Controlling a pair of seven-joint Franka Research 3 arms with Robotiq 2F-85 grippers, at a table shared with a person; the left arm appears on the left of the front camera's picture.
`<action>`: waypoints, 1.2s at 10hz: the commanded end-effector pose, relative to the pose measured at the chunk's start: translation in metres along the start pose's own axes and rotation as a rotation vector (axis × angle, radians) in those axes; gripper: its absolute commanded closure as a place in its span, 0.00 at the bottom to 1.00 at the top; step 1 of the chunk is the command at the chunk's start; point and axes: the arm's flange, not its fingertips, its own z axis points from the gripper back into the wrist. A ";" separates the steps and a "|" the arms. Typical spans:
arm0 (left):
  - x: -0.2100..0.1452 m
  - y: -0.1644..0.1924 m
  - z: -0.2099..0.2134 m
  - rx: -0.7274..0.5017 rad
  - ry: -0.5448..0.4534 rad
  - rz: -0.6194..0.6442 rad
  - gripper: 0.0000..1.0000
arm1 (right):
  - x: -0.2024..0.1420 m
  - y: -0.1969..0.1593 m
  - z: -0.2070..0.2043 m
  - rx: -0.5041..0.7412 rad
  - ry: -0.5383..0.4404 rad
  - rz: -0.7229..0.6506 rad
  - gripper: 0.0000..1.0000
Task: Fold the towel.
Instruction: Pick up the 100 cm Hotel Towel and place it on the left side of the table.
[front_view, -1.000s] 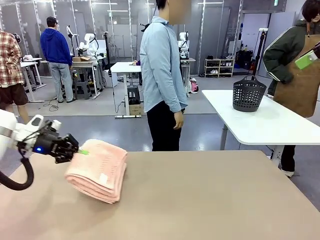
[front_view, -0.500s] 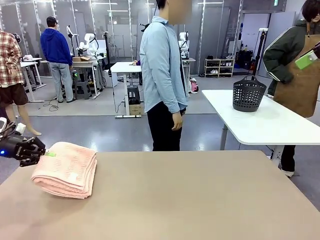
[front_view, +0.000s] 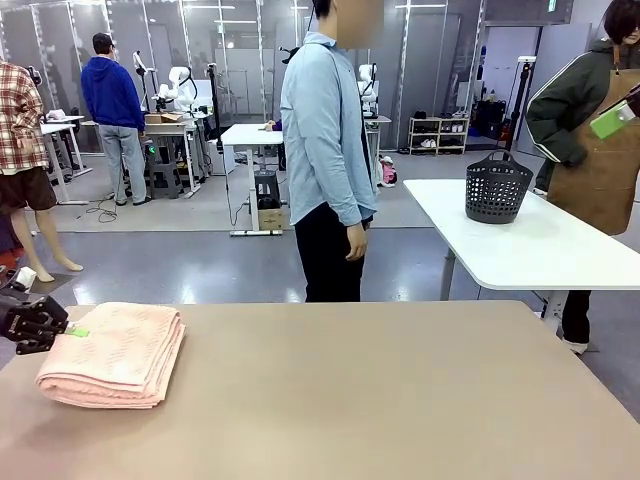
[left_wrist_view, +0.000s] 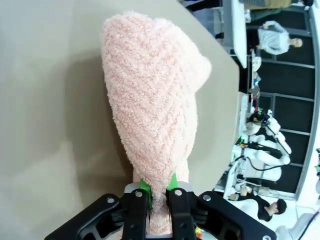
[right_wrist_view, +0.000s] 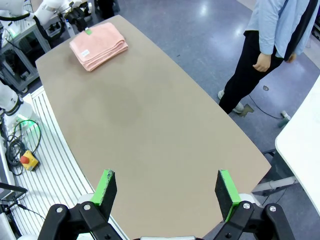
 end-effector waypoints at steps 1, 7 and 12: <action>0.010 0.015 0.008 0.016 0.030 -0.028 0.87 | 0.001 0.001 0.000 -0.008 0.007 -0.014 0.00; 0.003 0.003 0.011 0.145 -0.051 -0.077 0.08 | 0.001 0.001 0.000 -0.008 0.007 -0.014 0.00; -0.014 -0.031 0.020 0.203 -0.095 -0.131 0.00 | 0.001 0.001 0.000 -0.008 0.007 -0.014 0.00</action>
